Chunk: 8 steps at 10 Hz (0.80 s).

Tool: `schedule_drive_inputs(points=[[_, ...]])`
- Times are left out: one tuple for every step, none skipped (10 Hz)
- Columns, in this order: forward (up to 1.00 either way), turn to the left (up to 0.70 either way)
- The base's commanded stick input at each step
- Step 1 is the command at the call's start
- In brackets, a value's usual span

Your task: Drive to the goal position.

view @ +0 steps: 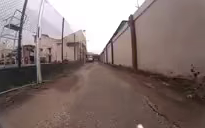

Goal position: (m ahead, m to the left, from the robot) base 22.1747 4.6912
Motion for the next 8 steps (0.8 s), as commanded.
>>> schedule_drive_inputs(points=[[0.70,0.00],[0.70,0.00],[0.70,0.00],[0.70,0.00],[0.70,0.00],[0.70,0.00],[0.70,0.00],[0.70,0.00]])
